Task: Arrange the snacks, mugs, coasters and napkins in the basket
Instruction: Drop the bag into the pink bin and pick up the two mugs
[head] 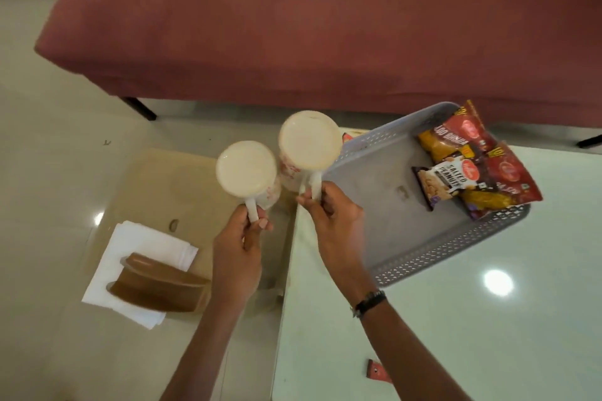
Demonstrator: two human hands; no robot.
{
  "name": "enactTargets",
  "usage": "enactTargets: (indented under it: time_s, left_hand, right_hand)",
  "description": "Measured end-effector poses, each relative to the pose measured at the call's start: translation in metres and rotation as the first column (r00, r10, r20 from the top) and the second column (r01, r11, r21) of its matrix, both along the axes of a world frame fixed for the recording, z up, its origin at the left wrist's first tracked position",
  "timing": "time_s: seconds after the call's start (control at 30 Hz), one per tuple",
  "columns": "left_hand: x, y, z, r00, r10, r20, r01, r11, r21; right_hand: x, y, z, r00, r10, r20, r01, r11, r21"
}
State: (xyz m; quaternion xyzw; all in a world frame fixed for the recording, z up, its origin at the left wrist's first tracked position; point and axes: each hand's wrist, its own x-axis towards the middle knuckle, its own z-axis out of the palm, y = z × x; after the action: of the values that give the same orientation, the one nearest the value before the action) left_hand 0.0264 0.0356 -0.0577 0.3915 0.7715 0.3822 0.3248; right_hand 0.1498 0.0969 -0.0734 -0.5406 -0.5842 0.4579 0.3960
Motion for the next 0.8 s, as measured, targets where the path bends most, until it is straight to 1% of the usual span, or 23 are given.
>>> enactTargets:
  time_s: [0.1, 0.23, 0.37, 0.47, 0.57, 0.7, 0.8]
  left_hand:
    - [0.028, 0.019, 0.007, 0.985, -0.169, -0.024, 0.170, 0.985, 0.027]
    - [0.067, 0.048, -0.001, 0.937, -0.349, 0.011, 0.348, 0.937, 0.028]
    - [0.098, 0.076, -0.015, 0.863, -0.503, -0.037, 0.503, 0.864, -0.013]
    - [0.111, 0.092, -0.030, 0.822, -0.566, -0.060, 0.563, 0.824, -0.059]
    - [0.117, 0.107, -0.048, 0.804, -0.591, -0.062, 0.584, 0.805, -0.102]
    - [0.121, 0.124, -0.061, 0.791, -0.608, -0.068, 0.592, 0.789, -0.166]
    - [0.120, 0.134, -0.069, 0.765, -0.636, -0.101, 0.612, 0.767, -0.193]
  right_hand:
    - [0.045, -0.006, 0.006, 0.988, -0.152, 0.013, 0.152, 0.988, -0.014]
    - [0.091, -0.017, 0.001, 0.934, -0.345, 0.088, 0.350, 0.936, -0.044]
    - [0.107, -0.030, -0.013, 0.850, -0.523, 0.064, 0.524, 0.827, -0.205]
    - [0.100, -0.034, -0.026, 0.773, -0.633, 0.044, 0.614, 0.729, -0.301]
    - [0.086, -0.028, -0.037, 0.687, -0.726, 0.016, 0.674, 0.630, -0.386]
    - [0.075, -0.017, -0.047, 0.597, -0.802, 0.019, 0.728, 0.533, -0.431]
    - [0.071, -0.010, -0.056, 0.539, -0.841, 0.043, 0.762, 0.466, -0.450]
